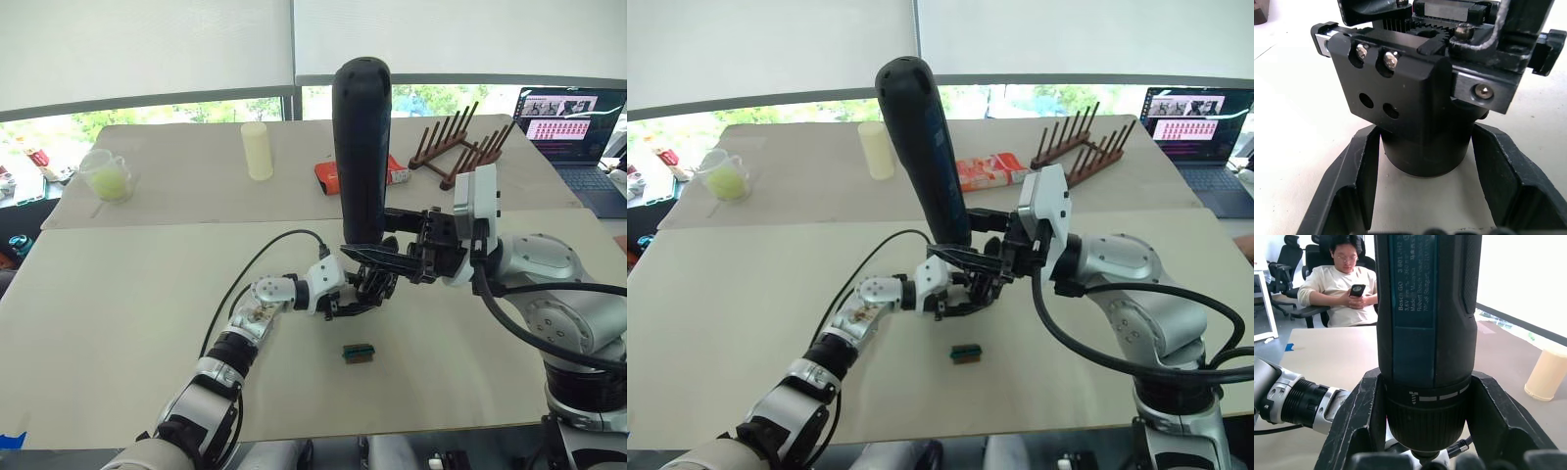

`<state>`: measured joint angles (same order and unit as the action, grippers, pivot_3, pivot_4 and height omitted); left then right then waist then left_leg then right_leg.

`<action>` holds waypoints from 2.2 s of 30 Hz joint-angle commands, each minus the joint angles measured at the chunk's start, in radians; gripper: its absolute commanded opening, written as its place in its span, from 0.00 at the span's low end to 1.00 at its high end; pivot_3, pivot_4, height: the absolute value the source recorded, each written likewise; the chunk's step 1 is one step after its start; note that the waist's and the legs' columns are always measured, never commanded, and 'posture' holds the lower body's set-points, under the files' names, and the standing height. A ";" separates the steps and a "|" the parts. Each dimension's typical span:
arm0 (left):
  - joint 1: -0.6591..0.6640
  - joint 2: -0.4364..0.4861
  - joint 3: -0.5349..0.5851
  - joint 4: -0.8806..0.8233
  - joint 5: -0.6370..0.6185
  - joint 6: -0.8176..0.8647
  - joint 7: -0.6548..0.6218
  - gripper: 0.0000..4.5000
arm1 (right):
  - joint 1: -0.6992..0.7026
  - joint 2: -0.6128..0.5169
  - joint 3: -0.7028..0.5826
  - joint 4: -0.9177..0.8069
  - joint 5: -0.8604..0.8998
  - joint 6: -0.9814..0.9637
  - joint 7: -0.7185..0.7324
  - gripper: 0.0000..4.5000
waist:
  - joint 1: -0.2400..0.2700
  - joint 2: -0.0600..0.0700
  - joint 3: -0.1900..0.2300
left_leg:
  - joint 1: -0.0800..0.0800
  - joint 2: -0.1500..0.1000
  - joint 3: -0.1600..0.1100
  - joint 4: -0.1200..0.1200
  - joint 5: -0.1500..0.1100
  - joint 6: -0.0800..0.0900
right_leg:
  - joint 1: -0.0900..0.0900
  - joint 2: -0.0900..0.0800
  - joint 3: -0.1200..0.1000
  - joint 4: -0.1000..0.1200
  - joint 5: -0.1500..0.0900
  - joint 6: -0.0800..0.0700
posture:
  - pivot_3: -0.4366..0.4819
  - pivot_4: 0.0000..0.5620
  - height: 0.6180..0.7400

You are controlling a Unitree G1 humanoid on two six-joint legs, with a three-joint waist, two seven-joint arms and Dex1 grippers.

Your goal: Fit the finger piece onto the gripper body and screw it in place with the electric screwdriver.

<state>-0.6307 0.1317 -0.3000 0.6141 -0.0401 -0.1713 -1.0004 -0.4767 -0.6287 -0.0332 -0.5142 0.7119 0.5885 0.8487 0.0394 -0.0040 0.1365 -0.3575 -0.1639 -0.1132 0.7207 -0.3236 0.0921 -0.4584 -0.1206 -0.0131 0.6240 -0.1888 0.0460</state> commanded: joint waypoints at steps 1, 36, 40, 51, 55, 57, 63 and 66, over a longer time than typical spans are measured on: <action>0.008 0.001 0.006 -0.013 -0.002 -0.002 0.003 0.51 | -0.001 0.006 -0.015 -0.012 -0.003 -0.046 0.012 0.42 | 0.000 0.000 0.000 | 0.000 0.000 0.000 0.000 0.000 0.000 | 0.000 0.000 0.000 0.000 0.000 0.000 | 0.48 0.27 1.00; 0.028 0.008 0.002 -0.030 -0.001 0.003 0.000 0.51 | -0.034 0.010 -0.020 0.003 -0.017 -0.038 0.037 0.42 | -0.003 0.000 0.000 | 0.000 0.000 0.000 0.000 0.000 0.000 | 0.000 0.000 0.000 0.000 0.000 0.000 | 0.48 0.27 1.00; 0.025 0.007 0.002 -0.026 -0.001 -0.001 0.001 0.51 | -0.048 0.008 -0.021 -0.003 -0.006 -0.031 0.034 0.42 | -0.003 0.000 0.000 | 0.000 0.000 0.000 0.000 0.000 0.000 | 0.000 0.001 0.000 0.000 0.000 0.000 | 0.48 0.27 1.00; 0.021 0.004 0.002 -0.026 -0.001 -0.002 0.002 0.51 | -0.030 0.008 -0.009 0.015 -0.030 -0.049 0.040 0.42 | -0.003 0.000 0.000 | 0.000 0.000 0.000 0.000 0.000 0.000 | 0.000 0.001 0.000 0.000 0.000 0.000 | 0.48 0.27 1.00; 0.023 0.005 0.002 -0.031 -0.002 0.000 0.003 0.51 | -0.028 0.011 -0.005 0.019 -0.035 -0.053 0.042 0.42 | -0.003 0.000 0.000 | 0.000 0.000 0.000 0.000 0.000 0.000 | 0.000 0.001 0.000 0.000 0.000 0.000 | 0.48 0.27 1.00; 0.026 0.006 0.001 -0.036 -0.003 0.002 0.002 0.51 | -0.027 0.014 -0.003 0.020 -0.038 -0.056 0.042 0.42 | -0.003 0.000 0.000 | 0.000 0.000 0.000 0.000 0.000 0.000 | 0.000 0.001 0.000 0.000 0.000 0.000 | 0.48 0.27 1.00; 0.029 0.008 0.002 -0.041 -0.003 0.004 0.003 0.51 | -0.020 0.015 0.000 0.028 -0.054 -0.065 0.052 0.42 | -0.003 0.000 0.000 | 0.000 0.000 0.000 0.000 0.000 0.000 | 0.000 0.001 0.000 0.000 0.000 0.000 | 0.48 0.27 1.00; 0.031 0.009 0.001 -0.044 -0.002 0.004 0.003 0.51 | -0.016 0.014 0.000 0.031 -0.061 -0.066 0.055 0.42 | -0.003 0.000 0.000 | 0.000 0.000 0.000 0.000 0.000 0.000 | 0.000 0.001 0.000 0.000 0.000 0.000 | 0.48 0.27 1.00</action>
<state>-0.6132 0.1391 -0.3000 0.5873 -0.0398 -0.1692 -0.9945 -0.4839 -0.6184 -0.0108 -0.4613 0.6418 0.5696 0.9021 0.0362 -0.0040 0.1365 -0.3575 -0.1636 -0.1132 0.7202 -0.3236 0.0920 -0.4588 -0.1202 -0.0129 0.6239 -0.1888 0.0460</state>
